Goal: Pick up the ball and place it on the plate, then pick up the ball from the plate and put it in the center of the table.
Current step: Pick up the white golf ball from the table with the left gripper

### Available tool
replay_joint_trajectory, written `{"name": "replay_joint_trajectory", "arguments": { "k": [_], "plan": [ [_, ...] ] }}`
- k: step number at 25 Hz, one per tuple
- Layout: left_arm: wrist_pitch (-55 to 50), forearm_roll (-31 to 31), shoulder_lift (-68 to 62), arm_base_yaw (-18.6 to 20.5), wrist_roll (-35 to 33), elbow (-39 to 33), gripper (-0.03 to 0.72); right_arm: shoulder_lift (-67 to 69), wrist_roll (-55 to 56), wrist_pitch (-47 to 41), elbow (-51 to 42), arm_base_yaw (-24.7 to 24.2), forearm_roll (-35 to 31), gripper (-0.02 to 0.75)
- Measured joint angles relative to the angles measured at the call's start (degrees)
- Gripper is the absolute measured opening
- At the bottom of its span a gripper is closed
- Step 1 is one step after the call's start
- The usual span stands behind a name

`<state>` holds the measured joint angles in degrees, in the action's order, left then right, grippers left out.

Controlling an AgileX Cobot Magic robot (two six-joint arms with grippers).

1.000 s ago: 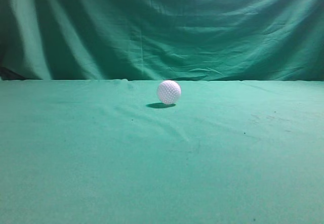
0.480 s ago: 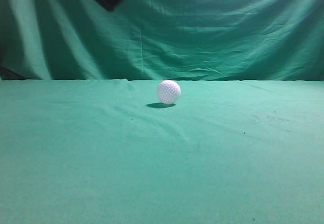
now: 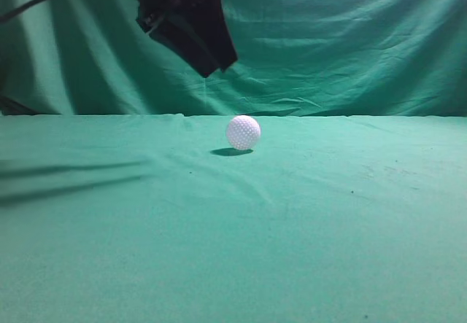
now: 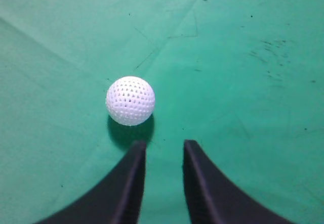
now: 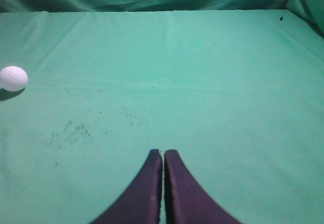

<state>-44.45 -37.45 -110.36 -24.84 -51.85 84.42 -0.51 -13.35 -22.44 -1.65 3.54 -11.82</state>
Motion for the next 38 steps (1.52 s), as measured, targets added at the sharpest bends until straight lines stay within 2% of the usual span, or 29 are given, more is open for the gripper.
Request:
{"name": "replay_joint_trajectory", "arguments": {
  "k": [3,5,6,15,23,27,29,30,31,33,36,38],
  "plan": [
    [-0.38,0.00,-2.09,-0.53,0.00,2.79,0.512,0.00,0.00,0.00,0.00,0.00,0.00,0.000],
    [-0.08,0.11,-3.25,-1.52,0.00,4.01,0.624,0.00,0.00,0.00,0.00,0.00,0.00,0.000],
    [0.45,0.11,-3.82,-2.13,0.00,4.47,0.652,0.00,0.00,0.00,0.00,0.00,0.00,0.000],
    [2.68,1.44,-11.53,-3.30,0.94,9.84,0.645,0.00,0.00,0.00,0.00,0.00,0.00,0.000],
    [3.19,9.79,-15.37,-3.30,5.83,11.93,0.645,0.00,0.00,0.00,0.00,0.00,0.00,0.000],
    [4.07,10.05,-15.99,-3.30,6.44,12.02,0.645,0.00,0.00,0.00,0.00,0.00,0.00,0.000],
    [4.07,9.94,-15.99,-3.30,6.53,12.02,0.578,0.00,0.00,0.00,0.00,0.00,0.00,0.000],
    [4.07,9.94,-15.99,-3.30,6.53,12.02,0.588,0.00,0.00,0.00,0.00,0.00,0.00,0.000],
    [4.17,9.56,-15.99,-3.30,6.53,12.02,0.544,0.00,0.00,0.00,0.00,0.00,0.00,0.000],
    [4.19,8.43,-15.99,-3.30,6.66,12.02,0.536,0.00,0.00,0.00,0.00,0.00,0.00,0.000],
    [4.29,8.05,-15.99,-3.30,6.66,12.02,0.426,0.00,0.00,0.00,0.00,0.00,0.00,0.000],
    [4.29,8.05,-15.99,-3.30,6.66,12.02,0.316,0.00,0.00,0.00,0.00,0.00,0.00,0.000]
  ]
}}
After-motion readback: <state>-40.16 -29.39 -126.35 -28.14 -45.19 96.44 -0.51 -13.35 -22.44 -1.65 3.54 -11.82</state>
